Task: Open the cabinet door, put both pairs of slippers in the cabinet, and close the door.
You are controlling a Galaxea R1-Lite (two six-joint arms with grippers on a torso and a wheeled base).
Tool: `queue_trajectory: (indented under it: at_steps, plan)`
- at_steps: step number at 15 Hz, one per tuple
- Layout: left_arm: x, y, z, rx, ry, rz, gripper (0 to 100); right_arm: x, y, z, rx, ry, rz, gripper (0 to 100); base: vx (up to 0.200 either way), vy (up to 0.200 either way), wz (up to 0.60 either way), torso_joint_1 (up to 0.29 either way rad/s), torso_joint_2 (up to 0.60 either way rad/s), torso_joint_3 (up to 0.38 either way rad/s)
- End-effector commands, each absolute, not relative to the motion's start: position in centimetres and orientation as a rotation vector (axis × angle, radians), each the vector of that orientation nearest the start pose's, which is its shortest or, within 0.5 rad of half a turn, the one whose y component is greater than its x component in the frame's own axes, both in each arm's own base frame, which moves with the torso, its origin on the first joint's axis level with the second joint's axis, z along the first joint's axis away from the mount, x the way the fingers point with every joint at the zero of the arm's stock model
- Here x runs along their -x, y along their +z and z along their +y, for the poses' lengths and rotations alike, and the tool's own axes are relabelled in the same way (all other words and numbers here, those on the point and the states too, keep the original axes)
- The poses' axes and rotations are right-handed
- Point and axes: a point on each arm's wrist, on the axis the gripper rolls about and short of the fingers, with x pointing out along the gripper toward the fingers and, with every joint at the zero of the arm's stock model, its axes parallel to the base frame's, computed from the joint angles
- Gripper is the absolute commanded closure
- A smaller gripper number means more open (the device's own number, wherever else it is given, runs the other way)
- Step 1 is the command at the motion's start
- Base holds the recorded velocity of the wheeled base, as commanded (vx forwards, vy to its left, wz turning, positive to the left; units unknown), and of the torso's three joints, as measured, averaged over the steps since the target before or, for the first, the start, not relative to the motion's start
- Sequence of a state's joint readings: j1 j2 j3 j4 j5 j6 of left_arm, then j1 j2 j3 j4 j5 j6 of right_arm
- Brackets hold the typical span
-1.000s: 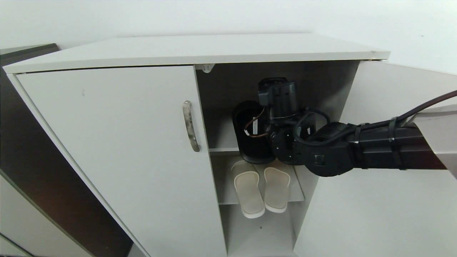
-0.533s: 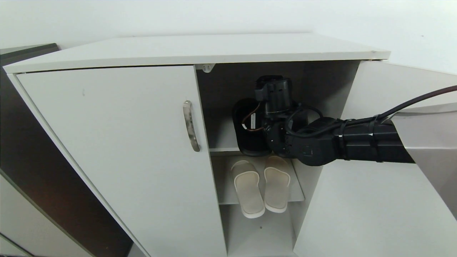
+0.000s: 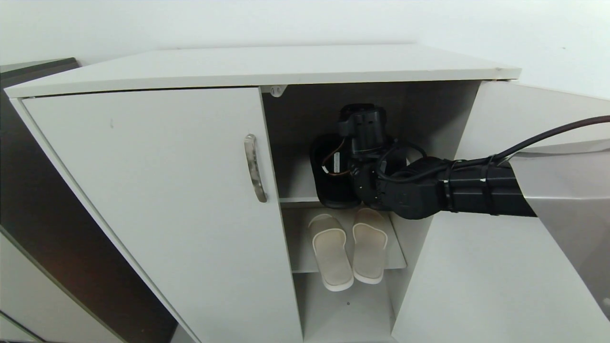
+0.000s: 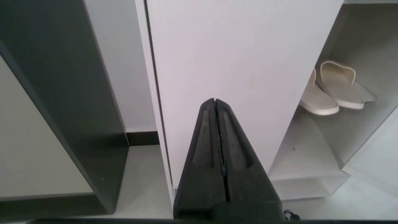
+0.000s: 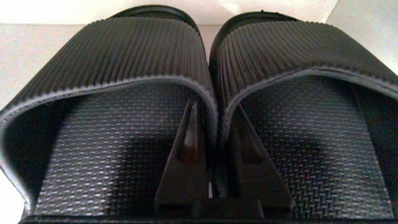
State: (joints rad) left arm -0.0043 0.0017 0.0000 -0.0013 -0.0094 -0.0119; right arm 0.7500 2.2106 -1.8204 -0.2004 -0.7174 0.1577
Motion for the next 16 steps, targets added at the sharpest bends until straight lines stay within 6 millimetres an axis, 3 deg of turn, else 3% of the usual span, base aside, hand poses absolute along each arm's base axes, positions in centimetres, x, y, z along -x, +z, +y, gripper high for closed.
queue_trajectory:
  at_steps: [1,10,11,16]
  plan:
    - [2.3,7.6,0.0,0.012,-0.014,0.000,100,-35.1,22.4,30.7,-0.028,0.021,0.146,100,0.000,0.000,0.00,0.000,0.00,0.000]
    - [2.3,7.6,0.0,0.012,-0.014,0.000,100,-35.2,21.9,30.7,-0.022,0.018,0.153,100,0.000,0.000,0.00,0.000,0.00,0.000]
    - [2.3,7.6,0.0,0.012,-0.014,0.000,100,-35.2,21.9,30.7,-0.022,0.018,0.153,0,0.000,0.000,0.00,0.000,0.00,0.000]
    - [2.3,7.6,0.0,0.012,-0.014,0.000,100,-34.1,21.8,30.3,-0.008,0.024,0.174,0,0.000,0.000,0.00,0.000,0.00,0.000]
